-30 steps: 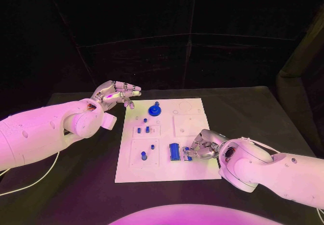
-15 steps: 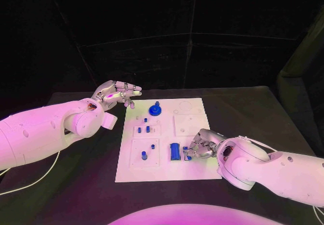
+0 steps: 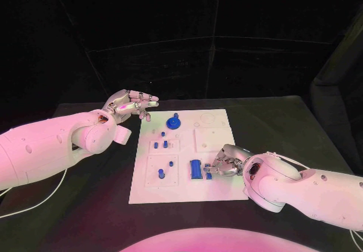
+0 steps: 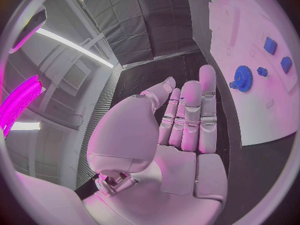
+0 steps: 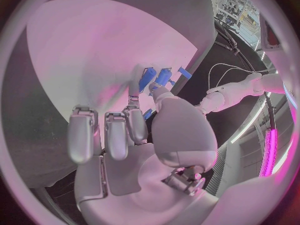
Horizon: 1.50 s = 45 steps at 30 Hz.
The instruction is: Assemble the parts on the task board
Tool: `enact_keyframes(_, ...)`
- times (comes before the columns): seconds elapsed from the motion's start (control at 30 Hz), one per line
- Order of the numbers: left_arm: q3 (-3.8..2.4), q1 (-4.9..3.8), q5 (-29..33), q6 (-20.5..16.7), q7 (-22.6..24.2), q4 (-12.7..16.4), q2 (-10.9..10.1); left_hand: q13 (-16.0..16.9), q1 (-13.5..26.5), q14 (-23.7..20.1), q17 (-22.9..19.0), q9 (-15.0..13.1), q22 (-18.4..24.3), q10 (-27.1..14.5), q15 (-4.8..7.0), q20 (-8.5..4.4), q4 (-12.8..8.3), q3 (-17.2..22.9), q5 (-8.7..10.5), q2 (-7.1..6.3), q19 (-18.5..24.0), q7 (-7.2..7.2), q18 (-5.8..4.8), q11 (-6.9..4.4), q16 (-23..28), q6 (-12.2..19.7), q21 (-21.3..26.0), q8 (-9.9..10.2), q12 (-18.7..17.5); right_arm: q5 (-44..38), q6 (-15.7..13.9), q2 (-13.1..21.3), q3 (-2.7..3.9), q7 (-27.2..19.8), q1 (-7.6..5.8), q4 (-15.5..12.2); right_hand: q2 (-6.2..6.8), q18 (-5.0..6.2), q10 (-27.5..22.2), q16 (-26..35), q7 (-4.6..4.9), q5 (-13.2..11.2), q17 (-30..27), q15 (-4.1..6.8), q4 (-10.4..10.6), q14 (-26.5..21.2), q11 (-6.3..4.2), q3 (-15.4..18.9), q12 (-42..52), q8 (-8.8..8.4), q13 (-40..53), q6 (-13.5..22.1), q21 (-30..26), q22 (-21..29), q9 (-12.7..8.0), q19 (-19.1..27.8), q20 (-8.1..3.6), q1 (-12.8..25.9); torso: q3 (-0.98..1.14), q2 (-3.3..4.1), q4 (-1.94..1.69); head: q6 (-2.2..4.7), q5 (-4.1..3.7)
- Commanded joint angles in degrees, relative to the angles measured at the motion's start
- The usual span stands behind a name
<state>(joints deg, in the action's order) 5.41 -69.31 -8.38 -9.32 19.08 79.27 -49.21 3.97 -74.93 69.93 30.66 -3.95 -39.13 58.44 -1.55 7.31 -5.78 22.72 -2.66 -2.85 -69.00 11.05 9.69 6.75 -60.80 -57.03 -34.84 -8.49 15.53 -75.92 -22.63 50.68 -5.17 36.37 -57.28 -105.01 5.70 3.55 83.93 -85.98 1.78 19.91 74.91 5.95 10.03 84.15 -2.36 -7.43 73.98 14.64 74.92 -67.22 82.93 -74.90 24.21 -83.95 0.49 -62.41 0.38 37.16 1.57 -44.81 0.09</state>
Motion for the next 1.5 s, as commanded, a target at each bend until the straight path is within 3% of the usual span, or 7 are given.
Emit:
enact_keyframes(0.03, -0.05, -0.08, 0.2, 0.6, 0.1, 0.0, 0.0, -0.1, -0.1, -0.4, 0.0, 0.1, 0.1, -0.4, -0.14, -0.1, -0.1, 0.3, -0.14, 0.03, 0.4, 0.02, 0.76, 0.17, 0.4, 0.3, 0.2, -0.3, 0.3, -1.3, 0.3, 0.1, 0.0, 0.8, -0.05, 0.0, 0.32, -0.98, 0.9, -0.1, 0.19, -6.9, 7.6, -0.09, 1.4, 4.4, 0.14, 2.6, -0.8, 0.27, 5.0, 0.8, 0.0, -3.6, 0.2, -1.8, -0.21, 1.5, -0.04, -0.04, -0.03, -0.01, -0.08)
enact_keyframes(0.1, -0.05, -0.08, 0.2, 0.6, 0.1, 0.0, 0.0, -0.1, -0.1, -0.5, -0.1, 0.1, 0.1, -0.4, -0.15, -0.1, -0.1, 0.3, -0.14, 0.03, 0.4, 0.04, 0.76, 0.19, 0.4, 0.3, 0.2, -0.3, 0.3, -1.5, 0.1, 0.2, 0.0, 0.7, -0.05, -0.1, 0.26, -0.95, 0.7, 0.0, 0.25, -9.5, 7.5, -0.15, 2.2, 4.4, 0.22, 4.1, -1.1, 0.31, 5.0, 1.0, -0.1, -3.5, 0.4, -1.8, -0.15, 1.7, -0.02, -0.07, -0.02, 0.0, -0.1)
enact_keyframes(0.2, -0.05, -0.08, 0.2, 0.7, 0.1, 0.1, 0.0, -0.1, -0.2, -0.5, -0.1, 0.1, 0.1, -0.4, -0.15, -0.1, -0.1, 0.3, -0.15, 0.1, 0.4, 0.03, 0.76, 0.18, 0.4, 0.3, 0.2, -0.3, 0.4, -1.6, -0.2, 0.5, 0.0, -0.1, -0.05, -0.3, 0.2, -0.92, 0.7, 0.0, 0.28, -10.2, 7.4, -0.16, 2.4, 4.4, 0.25, 5.0, -1.2, 0.37, 4.9, 1.2, -0.2, -3.4, 0.5, -1.7, -0.12, 1.3, 0.0, -0.04, -0.03, 0.01, -0.16)
enact_keyframes(0.5, -0.05, -0.08, 0.2, 0.6, 0.1, 0.0, 0.0, -0.1, -0.2, -0.5, -0.1, 0.1, 0.1, -0.4, -0.15, -0.1, -0.1, 0.3, -0.15, 0.1, 0.4, 0.03, 0.76, 0.18, 0.4, 0.3, 0.2, -0.3, 0.4, -0.1, 1.5, 2.4, 0.0, -5.2, -0.04, -1.7, -0.11, -0.9, 0.5, 0.1, 0.47, -9.1, 7.4, -0.26, -0.1, 4.4, 0.38, 6.9, -1.6, 0.57, 4.9, 1.8, -0.3, -3.3, 0.9, -1.7, -0.03, -4.5, -0.01, -0.09, 0.07, 0.16, -0.23)
enact_keyframes(0.67, -0.04, -0.07, 0.2, 0.6, 0.1, -0.1, 0.1, -0.1, -0.2, -0.5, -0.1, 0.1, 0.1, -0.5, -0.15, -0.1, -0.1, 0.4, -0.15, 0.14, 0.4, 0.03, 0.76, 0.18, 0.4, 0.3, 0.3, -0.3, 0.4, 0.4, 3.0, 3.1, 0.0, -6.9, -0.04, -2.1, -0.56, -0.91, 0.4, 0.1, 0.5, -10.0, 7.5, -0.31, -1.3, 4.4, 0.42, 7.7, -1.6, 0.64, 5.0, 1.9, -0.3, -3.4, 1.0, -1.7, 0.02, -6.6, 0.0, -0.08, 0.0, 0.27, -0.3)
enact_keyframes(1.23, -0.01, -0.07, 0.2, 0.7, 0.0, -0.2, 0.1, -0.1, -0.2, -0.5, -0.1, 0.1, 0.1, -0.5, -0.15, -0.1, -0.1, 0.4, -0.15, 0.14, 0.4, 0.03, 0.76, 0.18, 0.4, 0.3, 0.3, -0.3, 0.4, -0.1, 3.8, 3.2, -0.01, -7.4, -0.03, -1.0, -1.44, -0.94, 0.5, 0.0, 0.46, -10.2, 7.6, -0.31, -1.7, 4.4, 0.4, 8.2, -1.6, 0.73, 5.0, 1.9, -0.2, -3.5, 1.1, -1.7, 0.05, -7.5, 0.0, 0.01, -0.1, 0.09, -0.24)
enact_keyframes(1.5, 0.01, -0.07, 0.2, 0.7, 0.0, -0.2, 0.1, -0.1, -0.2, -0.5, -0.2, 0.1, 0.1, -0.5, -0.15, -0.1, -0.1, 0.4, -0.14, 0.15, 0.4, 0.04, 0.76, 0.18, 0.4, 0.4, 0.3, -0.3, 0.4, -0.4, 1.8, 2.3, -0.01, -7.2, -0.02, 0.2, -2.39, -0.96, 0.6, 0.0, 0.42, -9.7, 7.7, -0.28, -1.5, 4.5, 0.36, 8.8, -1.3, 0.83, 5.2, 1.7, -0.1, -3.6, 1.2, -1.8, 0.03, -7.4, 0.03, 0.05, -0.01, 0.0, -0.11)
